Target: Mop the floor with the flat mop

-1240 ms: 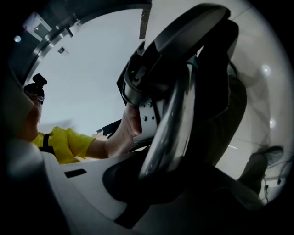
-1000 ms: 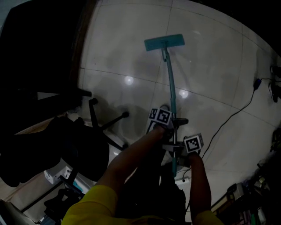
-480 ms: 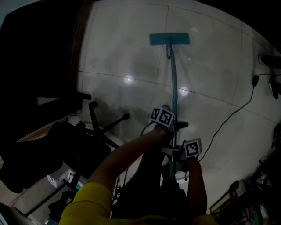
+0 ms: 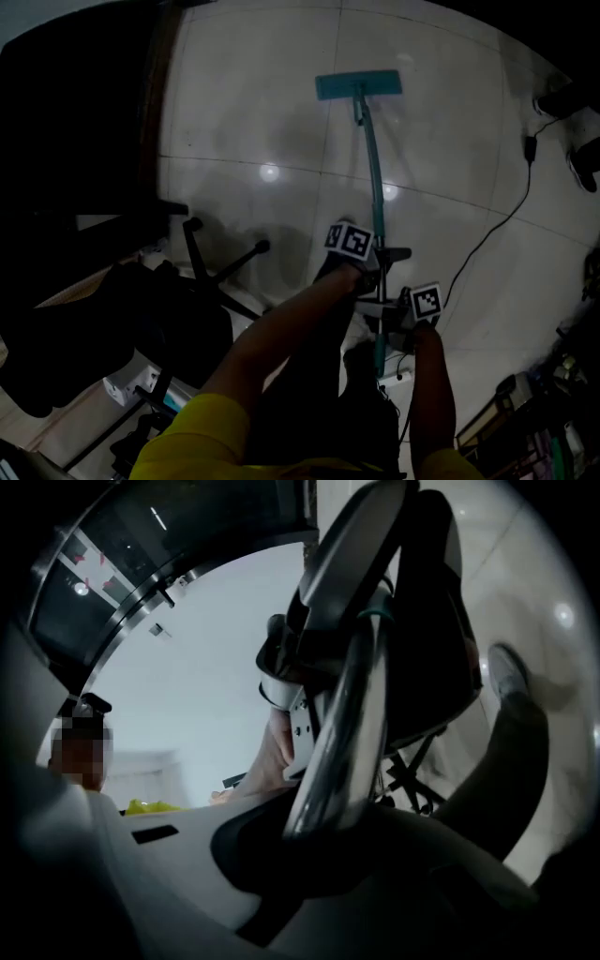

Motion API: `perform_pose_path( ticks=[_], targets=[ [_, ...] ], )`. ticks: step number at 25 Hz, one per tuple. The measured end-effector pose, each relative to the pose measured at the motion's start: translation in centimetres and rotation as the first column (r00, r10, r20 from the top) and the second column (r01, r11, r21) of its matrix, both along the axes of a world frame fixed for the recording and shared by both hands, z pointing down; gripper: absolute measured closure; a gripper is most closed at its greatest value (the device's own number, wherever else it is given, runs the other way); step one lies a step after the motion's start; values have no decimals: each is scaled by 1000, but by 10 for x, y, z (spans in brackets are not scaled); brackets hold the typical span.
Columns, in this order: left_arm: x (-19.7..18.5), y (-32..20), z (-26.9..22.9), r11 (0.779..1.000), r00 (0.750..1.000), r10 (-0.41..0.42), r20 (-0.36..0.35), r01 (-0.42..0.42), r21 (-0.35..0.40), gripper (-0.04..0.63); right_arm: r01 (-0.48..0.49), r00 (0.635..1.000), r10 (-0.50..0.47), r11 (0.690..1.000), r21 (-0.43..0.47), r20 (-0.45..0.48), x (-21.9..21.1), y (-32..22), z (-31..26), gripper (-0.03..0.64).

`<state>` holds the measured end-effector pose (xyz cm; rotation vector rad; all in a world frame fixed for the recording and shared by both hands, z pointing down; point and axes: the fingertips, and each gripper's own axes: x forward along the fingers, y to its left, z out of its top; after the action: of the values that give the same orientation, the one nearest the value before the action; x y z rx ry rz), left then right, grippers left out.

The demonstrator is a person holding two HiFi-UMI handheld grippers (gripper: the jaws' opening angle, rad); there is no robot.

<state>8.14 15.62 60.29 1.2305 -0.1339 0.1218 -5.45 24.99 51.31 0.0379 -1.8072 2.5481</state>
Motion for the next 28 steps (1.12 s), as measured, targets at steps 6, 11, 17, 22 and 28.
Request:
perform_pose_path(
  ticks=[6,11,17,22,28],
  targets=[
    [-11,-122,58,971,968,226,109,-233,52,546,-233,965,244,966,-117,99,-23,-147,44,617],
    [-7,-42,24,973,974,218,65,-222,56,546,-158,981,158,987,-9,113,-36,-66,-5,617],
    [6,186,-68,960,966,258,-21,-259,-105,535,-81,994,93,978,-194,49,-19,147,-94,615],
    [29,159,-46,977,981,191,-14,-192,-92,535,-149,989,149,986,-71,-11,11,121,-59,612],
    [71,-33,37,950,951,308,-13,-309,-44,557,-236,971,238,970,64,-28,47,-67,47,614]
  ],
)
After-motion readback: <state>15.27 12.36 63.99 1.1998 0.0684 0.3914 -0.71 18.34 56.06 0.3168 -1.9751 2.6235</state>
